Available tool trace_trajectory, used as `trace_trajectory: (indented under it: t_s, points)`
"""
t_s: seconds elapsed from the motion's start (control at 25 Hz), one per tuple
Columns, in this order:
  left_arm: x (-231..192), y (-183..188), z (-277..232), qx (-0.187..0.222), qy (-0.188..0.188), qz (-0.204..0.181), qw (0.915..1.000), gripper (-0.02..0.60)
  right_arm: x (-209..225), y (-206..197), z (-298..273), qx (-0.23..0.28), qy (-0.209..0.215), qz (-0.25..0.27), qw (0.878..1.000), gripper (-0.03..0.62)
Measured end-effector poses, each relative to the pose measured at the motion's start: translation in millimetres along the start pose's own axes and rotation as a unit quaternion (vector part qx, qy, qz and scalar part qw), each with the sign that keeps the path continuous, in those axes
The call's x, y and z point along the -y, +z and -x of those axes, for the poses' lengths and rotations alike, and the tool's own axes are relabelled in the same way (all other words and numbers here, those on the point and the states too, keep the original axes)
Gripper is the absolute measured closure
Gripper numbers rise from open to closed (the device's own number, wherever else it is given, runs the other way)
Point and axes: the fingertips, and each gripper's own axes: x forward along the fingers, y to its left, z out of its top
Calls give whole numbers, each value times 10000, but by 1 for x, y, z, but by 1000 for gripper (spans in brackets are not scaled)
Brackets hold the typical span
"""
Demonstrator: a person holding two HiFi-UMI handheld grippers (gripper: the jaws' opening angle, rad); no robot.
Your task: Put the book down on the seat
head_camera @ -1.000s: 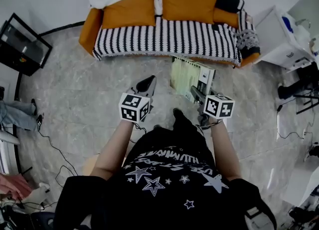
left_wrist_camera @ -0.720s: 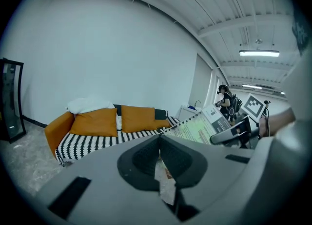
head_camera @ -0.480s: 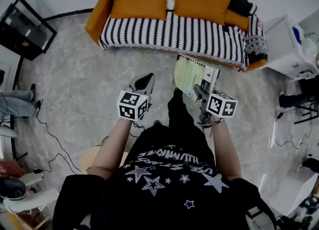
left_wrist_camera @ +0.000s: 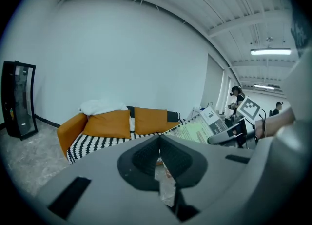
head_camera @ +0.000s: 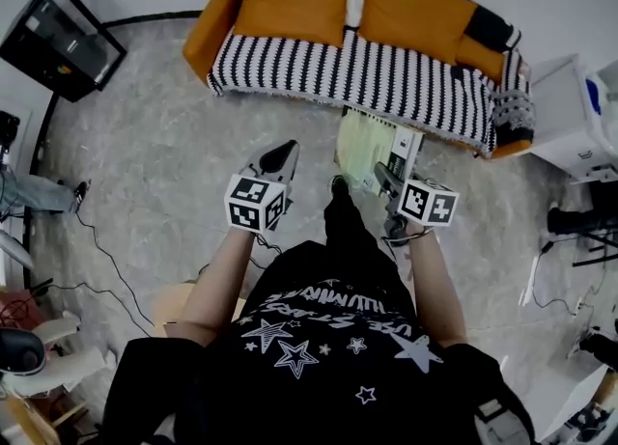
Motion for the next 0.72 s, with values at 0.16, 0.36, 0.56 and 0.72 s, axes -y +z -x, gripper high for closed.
trace_trajectory:
  t_s: [0.16,0.36,0.56,0.72]
  points:
    - [-11,2,-18,-54,65,142,9999,572,14,16,-13,-59,-34,-62,10000,422]
    - [-28,1,-50,-227,122,215,9994,572,37,37,-39,-182,-52,-165,9997,422]
    - [-45,13,-94,-310,184,295,9989,572,59,68,-68,-290,6,-199,9994,422]
    - [-52,32,-128,-338,172,251,9990,572,77,102,-89,-319,62,-207,9993,422]
